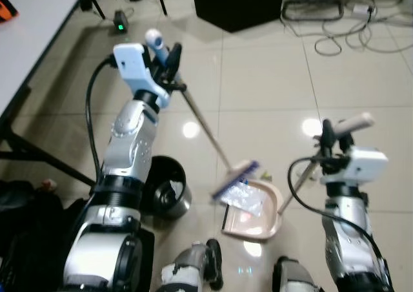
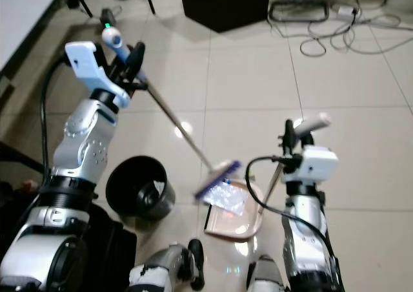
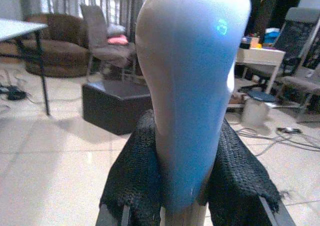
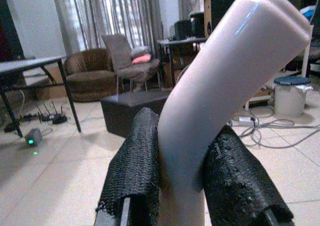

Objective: Sweep floor

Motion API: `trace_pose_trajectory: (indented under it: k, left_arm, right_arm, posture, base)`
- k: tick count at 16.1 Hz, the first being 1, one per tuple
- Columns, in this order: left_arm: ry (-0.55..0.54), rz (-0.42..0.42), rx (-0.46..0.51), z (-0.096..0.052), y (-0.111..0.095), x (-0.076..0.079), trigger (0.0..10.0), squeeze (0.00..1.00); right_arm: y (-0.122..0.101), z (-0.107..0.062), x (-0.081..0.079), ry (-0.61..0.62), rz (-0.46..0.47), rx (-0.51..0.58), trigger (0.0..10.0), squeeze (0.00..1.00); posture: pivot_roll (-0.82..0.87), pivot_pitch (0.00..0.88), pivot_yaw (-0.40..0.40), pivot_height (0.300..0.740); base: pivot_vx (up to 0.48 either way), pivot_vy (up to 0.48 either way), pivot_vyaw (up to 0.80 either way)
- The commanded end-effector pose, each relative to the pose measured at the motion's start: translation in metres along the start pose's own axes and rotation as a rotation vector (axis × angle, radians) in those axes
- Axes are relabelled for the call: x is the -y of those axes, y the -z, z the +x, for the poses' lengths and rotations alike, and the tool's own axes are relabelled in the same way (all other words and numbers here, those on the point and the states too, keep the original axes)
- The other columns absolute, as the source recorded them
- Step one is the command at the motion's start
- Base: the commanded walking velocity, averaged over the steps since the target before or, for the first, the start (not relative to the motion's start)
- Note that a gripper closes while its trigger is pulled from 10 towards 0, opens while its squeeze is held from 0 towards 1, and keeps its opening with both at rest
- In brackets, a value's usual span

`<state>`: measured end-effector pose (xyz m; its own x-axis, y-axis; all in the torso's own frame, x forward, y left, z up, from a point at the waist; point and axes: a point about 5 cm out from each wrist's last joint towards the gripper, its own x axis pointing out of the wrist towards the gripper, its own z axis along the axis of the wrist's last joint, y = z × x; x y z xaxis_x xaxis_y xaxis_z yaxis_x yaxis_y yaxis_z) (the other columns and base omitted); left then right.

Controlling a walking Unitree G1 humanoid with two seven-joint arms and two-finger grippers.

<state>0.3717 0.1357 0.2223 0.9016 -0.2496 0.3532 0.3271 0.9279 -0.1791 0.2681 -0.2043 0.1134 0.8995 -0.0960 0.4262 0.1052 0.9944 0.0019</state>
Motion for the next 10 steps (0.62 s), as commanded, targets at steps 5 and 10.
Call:
trace_pose_trajectory:
  k: [5,10]
  left_arm:
    - [0.022,0.013,0.129,0.012,-0.026,-0.002,10.0,0.0]
    - [0.166,0.0,0.093,0.003,-0.01,0.03,10.0,0.0]
  right_arm:
    - [-0.012,-0.005,0.005,0.009,0.025,0.027,10.0,0.0]
    - [-0.02,0.006,0.008,0.029,0.025,0.054,10.0,0.0]
  posture:
    - [0.06,0.086,0.19,0.74]
    - [0.05,0.078,0.189,0.74]
  base:
    - [0.0,0.0,0.0]
    - [0.0,0.0,0.0]
